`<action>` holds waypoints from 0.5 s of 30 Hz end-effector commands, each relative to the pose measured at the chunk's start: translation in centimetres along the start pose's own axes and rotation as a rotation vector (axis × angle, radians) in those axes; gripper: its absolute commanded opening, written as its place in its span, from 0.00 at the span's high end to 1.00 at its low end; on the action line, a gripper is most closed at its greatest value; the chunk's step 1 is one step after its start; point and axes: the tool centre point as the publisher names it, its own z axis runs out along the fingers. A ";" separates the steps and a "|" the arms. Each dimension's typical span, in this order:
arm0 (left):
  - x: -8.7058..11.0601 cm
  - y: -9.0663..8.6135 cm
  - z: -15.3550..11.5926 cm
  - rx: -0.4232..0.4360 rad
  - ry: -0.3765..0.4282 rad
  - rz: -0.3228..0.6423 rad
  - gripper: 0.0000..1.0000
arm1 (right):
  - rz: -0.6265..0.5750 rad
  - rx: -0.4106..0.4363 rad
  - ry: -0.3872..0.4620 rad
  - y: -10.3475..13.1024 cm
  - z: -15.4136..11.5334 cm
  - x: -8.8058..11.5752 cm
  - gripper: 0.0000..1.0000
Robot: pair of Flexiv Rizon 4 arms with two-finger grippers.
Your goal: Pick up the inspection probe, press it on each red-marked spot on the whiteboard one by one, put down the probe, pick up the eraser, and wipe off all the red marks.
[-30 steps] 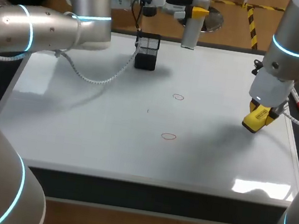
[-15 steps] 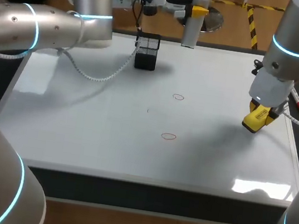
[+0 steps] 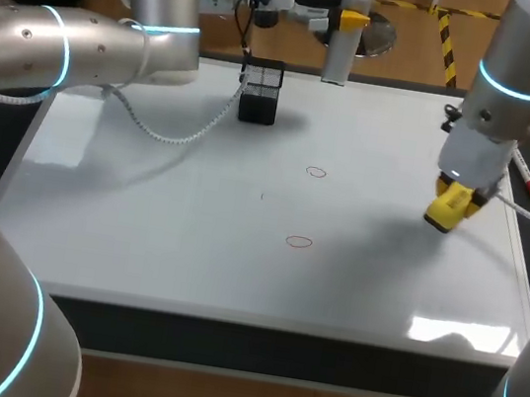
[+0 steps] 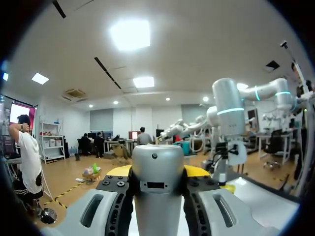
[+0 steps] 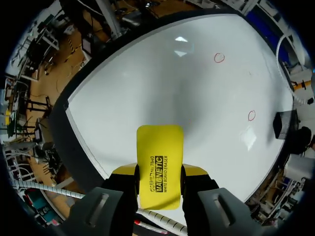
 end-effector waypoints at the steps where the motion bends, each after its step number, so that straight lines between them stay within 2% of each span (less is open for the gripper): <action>1: -0.1 -0.1 0.0 0.000 0.001 -0.001 1.00 | -0.074 -0.007 0.069 1.2 0.3 -5.0 1.00; 4: -0.1 -0.1 0.0 0.000 0.001 -0.001 1.00 | -0.159 -0.014 0.083 2.7 0.5 -8.4 1.00; 9: -0.1 -0.1 0.0 0.000 0.001 -0.001 1.00 | -0.265 -0.025 0.095 4.5 1.1 -12.6 1.00; 15: -0.1 -0.1 0.0 0.000 0.001 -0.001 1.00 | -0.365 -0.023 0.102 5.5 1.5 -16.1 1.00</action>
